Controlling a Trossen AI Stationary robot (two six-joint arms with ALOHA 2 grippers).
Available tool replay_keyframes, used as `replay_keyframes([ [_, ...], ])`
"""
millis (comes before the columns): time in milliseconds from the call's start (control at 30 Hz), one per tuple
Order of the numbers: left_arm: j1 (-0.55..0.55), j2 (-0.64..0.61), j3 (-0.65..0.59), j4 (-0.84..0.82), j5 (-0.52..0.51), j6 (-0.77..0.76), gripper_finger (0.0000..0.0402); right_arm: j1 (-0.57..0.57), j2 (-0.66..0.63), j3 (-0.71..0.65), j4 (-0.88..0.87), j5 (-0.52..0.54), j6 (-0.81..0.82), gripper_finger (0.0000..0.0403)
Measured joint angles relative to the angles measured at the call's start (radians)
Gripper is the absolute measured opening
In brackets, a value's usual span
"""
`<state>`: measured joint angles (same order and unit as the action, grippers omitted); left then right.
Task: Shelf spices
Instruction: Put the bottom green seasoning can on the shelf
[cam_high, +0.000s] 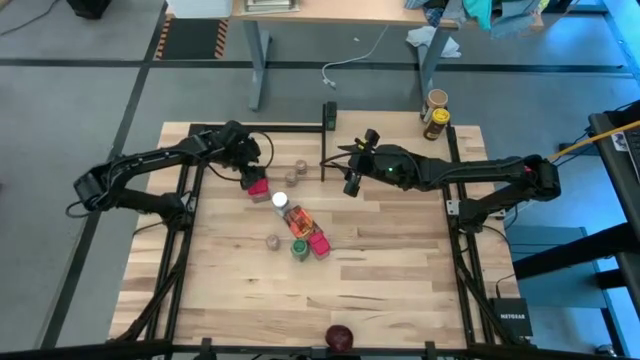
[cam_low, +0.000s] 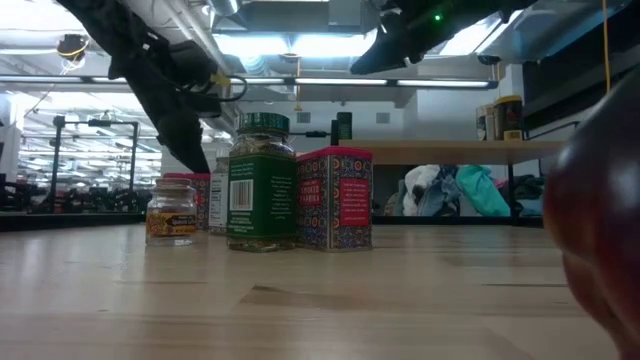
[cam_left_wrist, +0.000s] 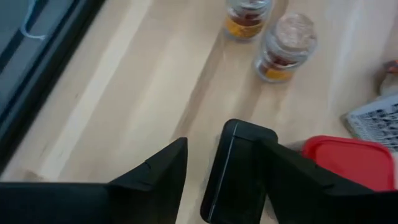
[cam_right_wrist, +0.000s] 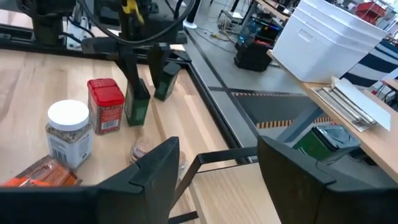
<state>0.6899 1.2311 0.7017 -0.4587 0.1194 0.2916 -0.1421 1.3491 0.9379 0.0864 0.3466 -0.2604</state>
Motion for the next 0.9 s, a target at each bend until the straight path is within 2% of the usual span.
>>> replay_keyframes([
  [267,-0.002,-0.054,-0.005,-0.006,0.013,-0.046,0.0172,0.000,0.001,0.000,-0.003,0.000,-0.003,0.0220],
  [600,-0.002,-0.059,-0.005,-0.025,0.000,-0.106,0.0202,0.000,0.001,0.000,-0.003,0.000,-0.002,0.0220],
  [900,-0.031,-0.036,-0.024,-0.076,0.001,-0.027,0.0203,0.000,0.001,0.000,-0.001,0.000,0.000,0.0221],
])
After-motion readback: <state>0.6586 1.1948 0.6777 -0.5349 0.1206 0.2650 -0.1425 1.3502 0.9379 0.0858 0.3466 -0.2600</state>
